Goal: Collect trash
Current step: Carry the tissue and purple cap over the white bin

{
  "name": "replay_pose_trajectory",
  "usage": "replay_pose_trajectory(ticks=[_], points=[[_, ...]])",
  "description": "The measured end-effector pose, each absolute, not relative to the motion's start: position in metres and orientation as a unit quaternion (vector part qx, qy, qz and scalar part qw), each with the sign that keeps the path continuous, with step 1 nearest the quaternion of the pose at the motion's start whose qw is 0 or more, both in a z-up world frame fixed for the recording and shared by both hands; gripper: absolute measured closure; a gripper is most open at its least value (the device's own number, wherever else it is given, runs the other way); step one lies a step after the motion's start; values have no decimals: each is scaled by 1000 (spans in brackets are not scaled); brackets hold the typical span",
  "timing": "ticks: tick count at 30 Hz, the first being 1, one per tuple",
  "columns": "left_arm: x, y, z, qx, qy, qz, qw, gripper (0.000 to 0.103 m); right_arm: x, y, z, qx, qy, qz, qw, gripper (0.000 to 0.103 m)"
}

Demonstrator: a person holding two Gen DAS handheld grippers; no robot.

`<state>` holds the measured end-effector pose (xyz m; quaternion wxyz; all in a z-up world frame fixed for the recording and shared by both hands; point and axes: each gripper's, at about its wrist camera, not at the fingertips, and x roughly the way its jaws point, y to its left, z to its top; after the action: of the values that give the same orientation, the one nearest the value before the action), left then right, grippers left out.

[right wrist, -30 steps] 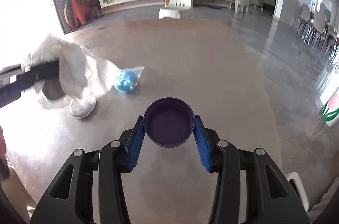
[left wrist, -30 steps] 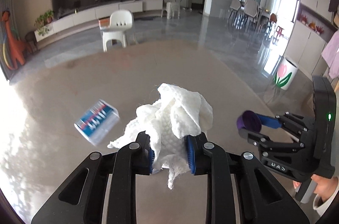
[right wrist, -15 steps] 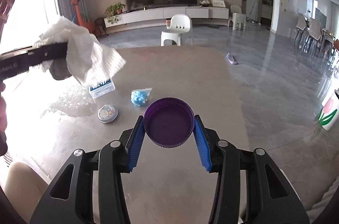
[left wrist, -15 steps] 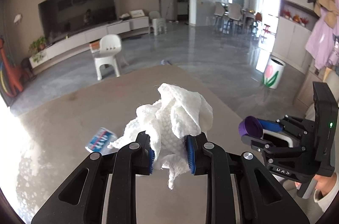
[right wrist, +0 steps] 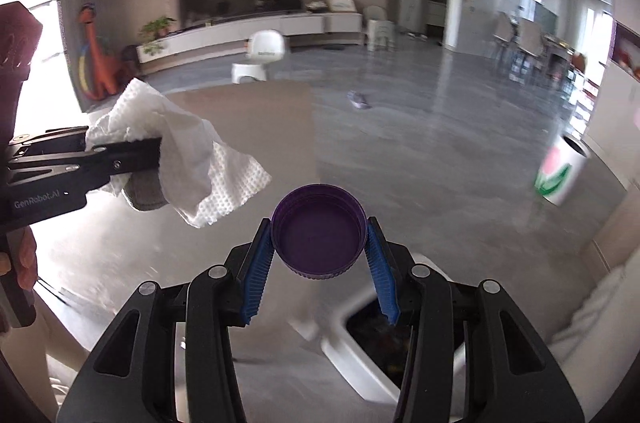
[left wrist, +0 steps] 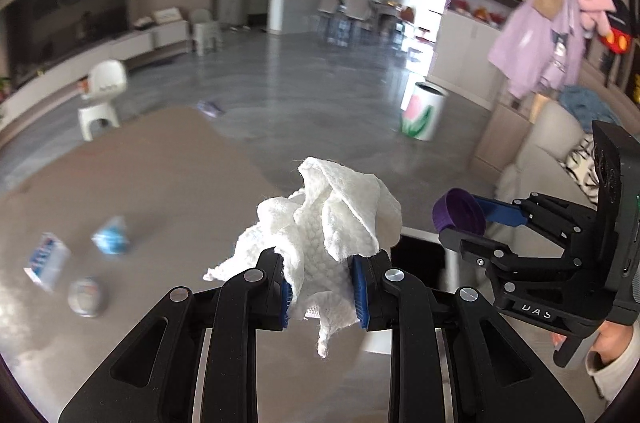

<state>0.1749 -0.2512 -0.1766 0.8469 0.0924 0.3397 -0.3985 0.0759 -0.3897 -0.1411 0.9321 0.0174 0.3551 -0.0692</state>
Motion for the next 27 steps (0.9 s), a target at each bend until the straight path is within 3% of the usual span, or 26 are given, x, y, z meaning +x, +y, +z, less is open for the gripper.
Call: replay_pose_trajectory(ticks=[9, 24, 26, 27], points=[[140, -352, -222, 118, 371, -453, 802, 80, 39, -456, -186, 47, 386, -130, 912, 56], [150, -428, -284, 165, 419, -448, 772, 80, 45, -514, -252, 74, 421, -132, 895, 56], [151, -439, -292, 181, 422, -440, 772, 77, 49, -518, -256, 75, 424, -135, 892, 56], [152, -442, -295, 189, 421, -437, 772, 68, 50, -519, -259, 77, 427, -135, 891, 56]])
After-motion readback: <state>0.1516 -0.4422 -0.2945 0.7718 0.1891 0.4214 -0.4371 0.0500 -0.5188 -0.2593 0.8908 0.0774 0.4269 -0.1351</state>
